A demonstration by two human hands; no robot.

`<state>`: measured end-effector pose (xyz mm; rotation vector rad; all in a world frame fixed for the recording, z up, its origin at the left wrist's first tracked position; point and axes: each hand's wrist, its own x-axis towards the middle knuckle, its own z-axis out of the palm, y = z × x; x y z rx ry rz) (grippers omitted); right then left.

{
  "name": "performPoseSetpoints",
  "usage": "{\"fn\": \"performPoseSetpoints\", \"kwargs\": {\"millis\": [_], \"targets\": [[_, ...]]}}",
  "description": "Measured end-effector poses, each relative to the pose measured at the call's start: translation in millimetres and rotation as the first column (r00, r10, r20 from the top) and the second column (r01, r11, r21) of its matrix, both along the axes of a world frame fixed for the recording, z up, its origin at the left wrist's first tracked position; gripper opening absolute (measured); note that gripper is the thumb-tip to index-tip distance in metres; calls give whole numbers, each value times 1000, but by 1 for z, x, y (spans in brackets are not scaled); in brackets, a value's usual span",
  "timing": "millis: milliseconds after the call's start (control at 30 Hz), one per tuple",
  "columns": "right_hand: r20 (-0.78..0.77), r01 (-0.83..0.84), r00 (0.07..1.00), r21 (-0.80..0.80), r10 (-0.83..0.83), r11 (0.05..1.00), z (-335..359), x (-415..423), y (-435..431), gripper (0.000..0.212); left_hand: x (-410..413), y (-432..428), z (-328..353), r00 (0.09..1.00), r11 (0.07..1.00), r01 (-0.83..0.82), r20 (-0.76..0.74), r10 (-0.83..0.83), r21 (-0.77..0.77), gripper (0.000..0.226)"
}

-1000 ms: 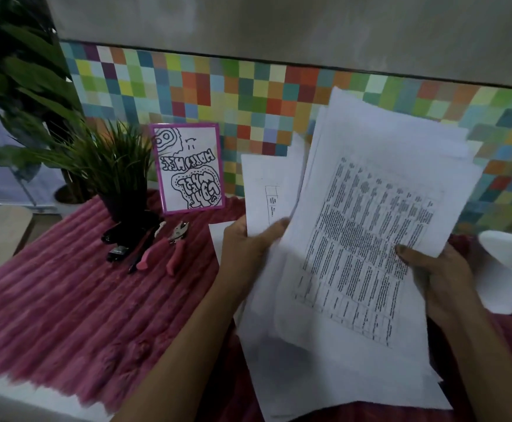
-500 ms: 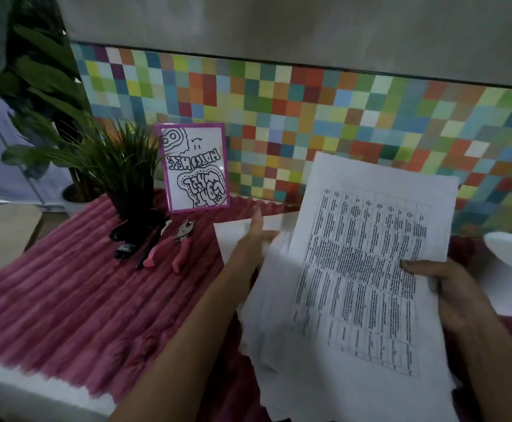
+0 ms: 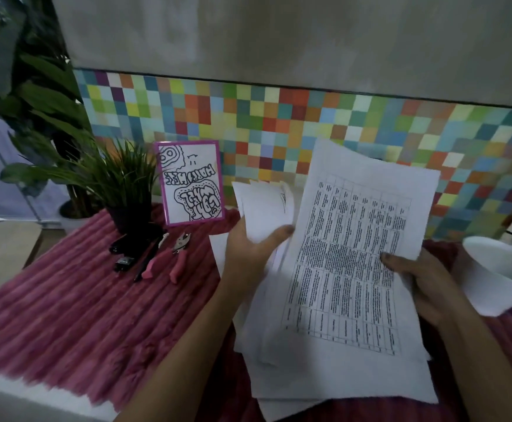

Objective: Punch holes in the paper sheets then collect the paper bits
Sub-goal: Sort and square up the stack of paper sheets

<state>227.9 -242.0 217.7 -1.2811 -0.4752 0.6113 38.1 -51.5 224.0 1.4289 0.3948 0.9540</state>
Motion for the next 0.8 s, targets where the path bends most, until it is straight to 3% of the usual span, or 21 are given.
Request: {"fn": "performPoseSetpoints", "kwargs": {"millis": [100,300,400,467,533,600,700,800], "targets": [[208,80,974,67,-92,995,35,0,5,82,1,-5,39,995,985,-51,-77,64,164,108],[569,157,791,166,-224,974,106,5,5,60,4,-2,109,992,861,-99,116,47,498,126],[586,181,766,195,-263,964,117,-1,6,39,8,-1,110,985,873,-135,159,67,469,127],[568,206,765,231,-304,951,115,-12,9,19,12,-3,100,981,891,-163,166,100,424,117],[585,270,710,289,-392,919,114,-23,11,11,12,-8,94,972,877,-206,192,133,433,73],[611,339,641,315,-463,886,114,-31,12,22,13,-16,93,952,861,-285,227,204,422,49],[670,347,580,310,-462,885,109,-28,9,21,11,-25,103,930,863,-349,248,271,366,51],[653,265,648,290,-393,920,115,-26,5,43,8,-26,113,932,887,-327,269,245,326,56]]}}
